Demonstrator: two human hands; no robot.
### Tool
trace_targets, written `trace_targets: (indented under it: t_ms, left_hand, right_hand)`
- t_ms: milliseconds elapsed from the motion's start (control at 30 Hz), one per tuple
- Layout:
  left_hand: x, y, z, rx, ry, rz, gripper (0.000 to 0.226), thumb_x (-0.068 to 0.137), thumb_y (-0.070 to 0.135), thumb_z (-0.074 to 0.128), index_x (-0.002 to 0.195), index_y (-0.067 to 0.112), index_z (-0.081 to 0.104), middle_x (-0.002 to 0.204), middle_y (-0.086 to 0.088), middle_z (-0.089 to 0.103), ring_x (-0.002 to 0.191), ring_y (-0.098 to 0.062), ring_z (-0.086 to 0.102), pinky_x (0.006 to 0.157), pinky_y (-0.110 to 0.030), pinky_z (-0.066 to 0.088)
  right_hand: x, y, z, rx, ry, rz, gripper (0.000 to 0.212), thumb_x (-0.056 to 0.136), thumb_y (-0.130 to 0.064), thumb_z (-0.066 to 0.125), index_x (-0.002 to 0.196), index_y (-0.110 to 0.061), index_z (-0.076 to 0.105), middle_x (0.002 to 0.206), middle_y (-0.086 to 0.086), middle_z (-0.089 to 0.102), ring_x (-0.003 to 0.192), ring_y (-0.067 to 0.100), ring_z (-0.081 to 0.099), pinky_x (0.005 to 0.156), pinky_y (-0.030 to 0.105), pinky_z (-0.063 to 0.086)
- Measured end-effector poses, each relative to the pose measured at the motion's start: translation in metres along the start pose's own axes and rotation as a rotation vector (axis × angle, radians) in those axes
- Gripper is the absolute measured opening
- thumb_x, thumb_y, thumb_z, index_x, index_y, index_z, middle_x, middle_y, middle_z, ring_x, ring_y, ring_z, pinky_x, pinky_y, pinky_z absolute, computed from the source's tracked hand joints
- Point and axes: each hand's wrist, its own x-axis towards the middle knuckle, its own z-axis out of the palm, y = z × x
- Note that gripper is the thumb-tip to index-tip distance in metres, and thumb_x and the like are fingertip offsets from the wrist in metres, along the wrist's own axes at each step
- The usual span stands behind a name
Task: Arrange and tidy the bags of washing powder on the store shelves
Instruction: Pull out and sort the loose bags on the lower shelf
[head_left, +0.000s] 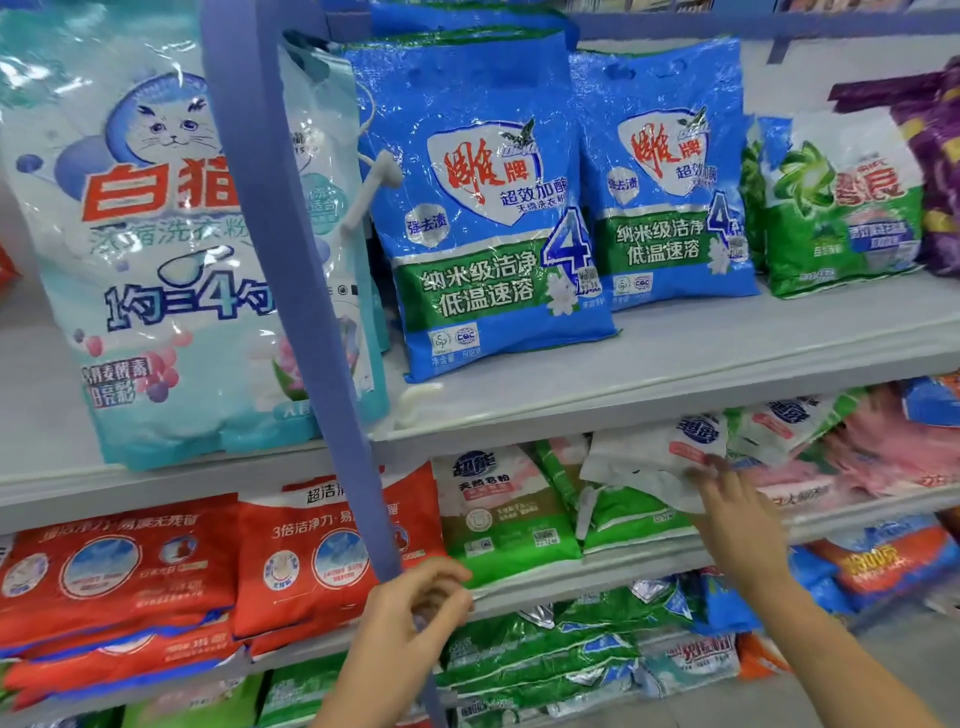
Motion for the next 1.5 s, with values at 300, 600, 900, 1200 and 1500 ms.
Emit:
trace_targets:
  t_ms: [300, 600, 900, 1200, 1500]
  left_hand:
    - [0.020, -0.002, 0.003, 0.051, -0.111, -0.028, 0.011, 0.087, 0.008, 0.066, 0.092, 0.018, 0.067, 0.084, -0.005, 0.069, 0.082, -0.019, 0.065, 0.079, -0.034, 0.051]
    - [0.040, -0.022, 0.057, 0.072, -0.105, -0.112, 0.040, 0.079, 0.007, 0.073, 0.110, 0.026, 0.057, 0.103, 0.004, 0.063, 0.098, -0.012, 0.058, 0.076, -0.011, 0.044]
    - [0.036, 0.014, 0.154, -0.052, -0.085, -0.017, 0.130, 0.055, 0.052, 0.084, 0.151, 0.032, -0.001, 0.146, 0.029, 0.007, 0.134, 0.001, 0.019, 0.090, -0.001, 0.035]
    - [0.008, 0.030, 0.185, -0.618, -0.125, -0.279, 0.115, 0.024, 0.044, 0.094, 0.125, 0.011, 0.050, 0.112, -0.006, 0.070, 0.104, -0.022, 0.066, 0.081, -0.030, 0.052]
    - [-0.004, 0.053, 0.189, -0.774, 0.101, -0.289, 0.072, 0.051, 0.030, 0.085, 0.115, 0.010, 0.060, 0.102, -0.008, 0.074, 0.092, -0.025, 0.071, 0.070, -0.031, 0.056]
  right_hand:
    - [0.020, 0.000, -0.016, 0.221, 0.332, -0.074, 0.027, 0.057, 0.018, 0.077, 0.073, -0.003, 0.075, 0.081, 0.018, 0.072, 0.072, 0.038, 0.067, 0.045, 0.038, 0.052]
    - [-0.001, 0.001, -0.094, 0.427, 0.689, -0.282, 0.027, 0.084, -0.015, 0.050, 0.080, -0.004, 0.074, 0.079, 0.008, 0.073, 0.072, 0.024, 0.069, 0.063, 0.030, 0.051]
    - [-0.009, 0.013, -0.193, 0.802, 0.737, -0.423, 0.030, 0.089, -0.019, 0.050, 0.078, 0.000, 0.071, 0.076, 0.011, 0.070, 0.072, 0.013, 0.059, 0.063, 0.027, 0.046]
    - [0.001, 0.018, -0.232, 1.160, 0.498, -0.508, 0.023, 0.090, -0.012, 0.056, 0.077, -0.001, 0.072, 0.064, -0.015, 0.058, 0.055, -0.010, 0.049, 0.053, 0.007, 0.029]
    - [0.029, 0.038, -0.218, 1.412, 0.172, -0.261, 0.031, 0.095, -0.021, 0.055, 0.068, -0.014, 0.069, 0.054, -0.002, 0.055, 0.048, 0.009, 0.048, 0.051, 0.021, 0.035]
